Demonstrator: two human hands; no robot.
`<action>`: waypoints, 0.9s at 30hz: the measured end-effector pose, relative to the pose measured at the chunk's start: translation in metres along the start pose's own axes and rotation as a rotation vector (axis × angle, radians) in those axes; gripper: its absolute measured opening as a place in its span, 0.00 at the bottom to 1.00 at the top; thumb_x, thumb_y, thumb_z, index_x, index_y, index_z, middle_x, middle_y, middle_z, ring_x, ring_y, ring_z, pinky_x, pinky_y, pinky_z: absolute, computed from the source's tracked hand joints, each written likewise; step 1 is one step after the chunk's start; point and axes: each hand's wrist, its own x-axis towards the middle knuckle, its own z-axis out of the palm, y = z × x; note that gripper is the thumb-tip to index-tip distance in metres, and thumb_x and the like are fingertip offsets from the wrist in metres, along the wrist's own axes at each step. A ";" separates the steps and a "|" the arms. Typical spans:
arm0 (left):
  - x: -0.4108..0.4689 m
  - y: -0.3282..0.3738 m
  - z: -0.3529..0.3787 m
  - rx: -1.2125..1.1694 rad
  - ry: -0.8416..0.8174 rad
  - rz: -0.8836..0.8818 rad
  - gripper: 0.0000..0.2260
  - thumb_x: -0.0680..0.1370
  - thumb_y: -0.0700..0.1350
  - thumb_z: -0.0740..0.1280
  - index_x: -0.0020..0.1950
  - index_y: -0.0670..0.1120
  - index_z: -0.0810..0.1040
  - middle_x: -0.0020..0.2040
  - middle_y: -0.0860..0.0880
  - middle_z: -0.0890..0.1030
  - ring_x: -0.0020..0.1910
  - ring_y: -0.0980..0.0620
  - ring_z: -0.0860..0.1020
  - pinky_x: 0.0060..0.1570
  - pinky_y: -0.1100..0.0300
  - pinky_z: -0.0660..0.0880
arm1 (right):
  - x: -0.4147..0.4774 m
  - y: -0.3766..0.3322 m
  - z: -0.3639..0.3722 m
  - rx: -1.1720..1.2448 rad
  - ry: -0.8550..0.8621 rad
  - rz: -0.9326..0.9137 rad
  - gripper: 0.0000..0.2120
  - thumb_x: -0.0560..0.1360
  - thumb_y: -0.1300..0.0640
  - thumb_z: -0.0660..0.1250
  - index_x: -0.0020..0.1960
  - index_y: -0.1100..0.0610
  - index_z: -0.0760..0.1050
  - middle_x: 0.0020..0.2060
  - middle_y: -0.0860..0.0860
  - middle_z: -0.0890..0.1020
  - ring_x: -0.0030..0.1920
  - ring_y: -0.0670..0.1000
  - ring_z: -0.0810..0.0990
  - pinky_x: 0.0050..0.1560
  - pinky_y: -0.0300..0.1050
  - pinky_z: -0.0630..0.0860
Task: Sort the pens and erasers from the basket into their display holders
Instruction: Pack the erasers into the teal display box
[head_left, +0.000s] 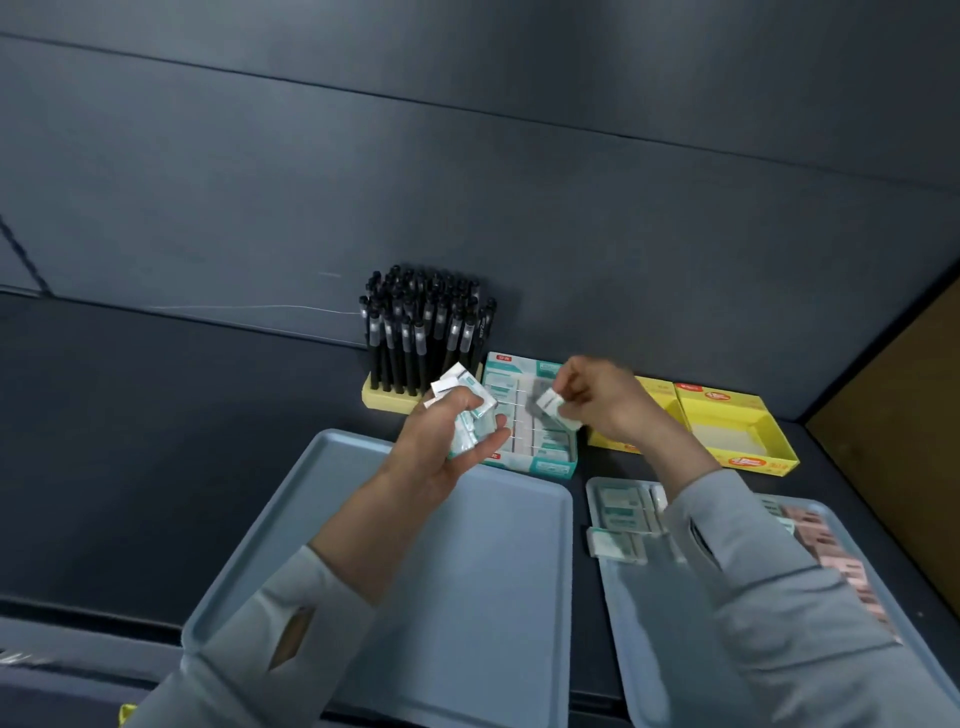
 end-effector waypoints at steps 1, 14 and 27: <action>-0.001 0.000 -0.001 0.010 0.000 0.008 0.15 0.77 0.35 0.63 0.64 0.39 0.74 0.56 0.39 0.81 0.42 0.47 0.84 0.36 0.55 0.81 | 0.003 0.001 0.006 -0.048 -0.043 -0.015 0.10 0.70 0.68 0.72 0.43 0.54 0.78 0.40 0.49 0.81 0.42 0.50 0.79 0.46 0.41 0.73; -0.010 -0.007 -0.006 0.088 -0.055 0.063 0.10 0.77 0.34 0.63 0.56 0.40 0.78 0.51 0.40 0.84 0.48 0.44 0.84 0.45 0.52 0.82 | 0.017 0.006 0.034 -0.440 0.080 -0.224 0.12 0.74 0.67 0.65 0.52 0.56 0.83 0.53 0.56 0.83 0.53 0.59 0.80 0.53 0.47 0.76; -0.005 -0.014 -0.001 0.197 -0.109 0.101 0.14 0.76 0.32 0.64 0.61 0.37 0.76 0.54 0.37 0.82 0.49 0.45 0.83 0.51 0.50 0.81 | -0.008 -0.039 0.026 0.571 -0.127 -0.081 0.07 0.77 0.52 0.70 0.44 0.53 0.84 0.37 0.46 0.84 0.39 0.44 0.80 0.41 0.39 0.75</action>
